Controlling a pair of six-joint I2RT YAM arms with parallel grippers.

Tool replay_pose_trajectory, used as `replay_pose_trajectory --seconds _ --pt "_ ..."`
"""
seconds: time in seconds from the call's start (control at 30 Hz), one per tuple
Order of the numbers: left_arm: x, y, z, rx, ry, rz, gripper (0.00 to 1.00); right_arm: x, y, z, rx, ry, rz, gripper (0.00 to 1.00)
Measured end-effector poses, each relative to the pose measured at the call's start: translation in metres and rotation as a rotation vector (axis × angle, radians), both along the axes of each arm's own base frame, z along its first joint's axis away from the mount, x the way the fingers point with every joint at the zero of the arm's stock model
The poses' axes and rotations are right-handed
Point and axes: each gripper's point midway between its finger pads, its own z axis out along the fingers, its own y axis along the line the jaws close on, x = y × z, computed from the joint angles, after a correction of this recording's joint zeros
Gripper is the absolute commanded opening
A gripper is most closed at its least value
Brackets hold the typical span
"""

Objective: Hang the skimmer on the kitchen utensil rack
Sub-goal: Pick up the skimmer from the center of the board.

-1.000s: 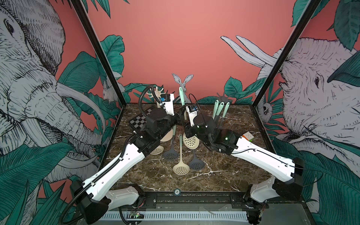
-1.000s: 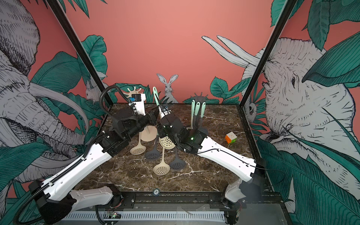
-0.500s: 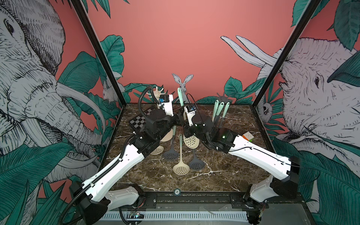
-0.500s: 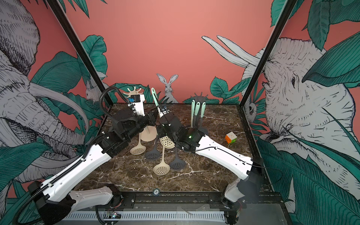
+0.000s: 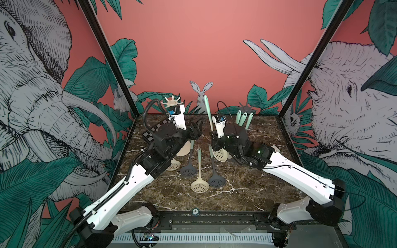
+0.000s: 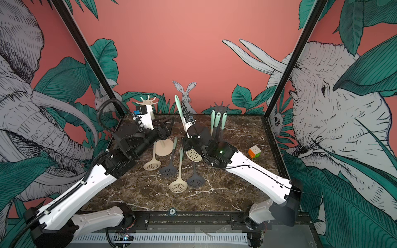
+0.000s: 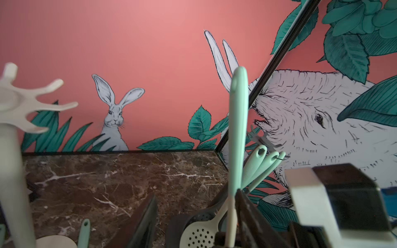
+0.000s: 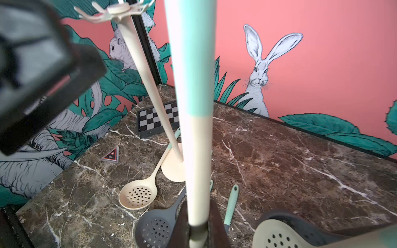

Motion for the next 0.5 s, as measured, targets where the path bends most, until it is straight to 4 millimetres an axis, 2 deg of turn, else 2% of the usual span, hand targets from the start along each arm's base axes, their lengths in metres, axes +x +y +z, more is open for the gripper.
replay_pose_trajectory --seconds 0.13,0.23,0.4,0.5 --pt "-0.008 0.013 0.014 -0.021 -0.054 0.023 0.64 -0.01 -0.023 0.028 0.03 -0.052 -0.012 0.0" --pt "-0.01 0.017 0.016 -0.017 -0.073 0.035 0.64 -0.023 -0.048 0.047 0.039 -0.09 -0.03 0.0" --pt "-0.008 0.018 0.014 0.001 -0.084 0.048 0.64 -0.048 -0.108 0.068 0.029 -0.131 -0.11 0.0" --pt "-0.007 0.017 0.013 0.007 -0.087 0.049 0.64 -0.06 -0.151 0.069 0.011 -0.153 -0.195 0.0"
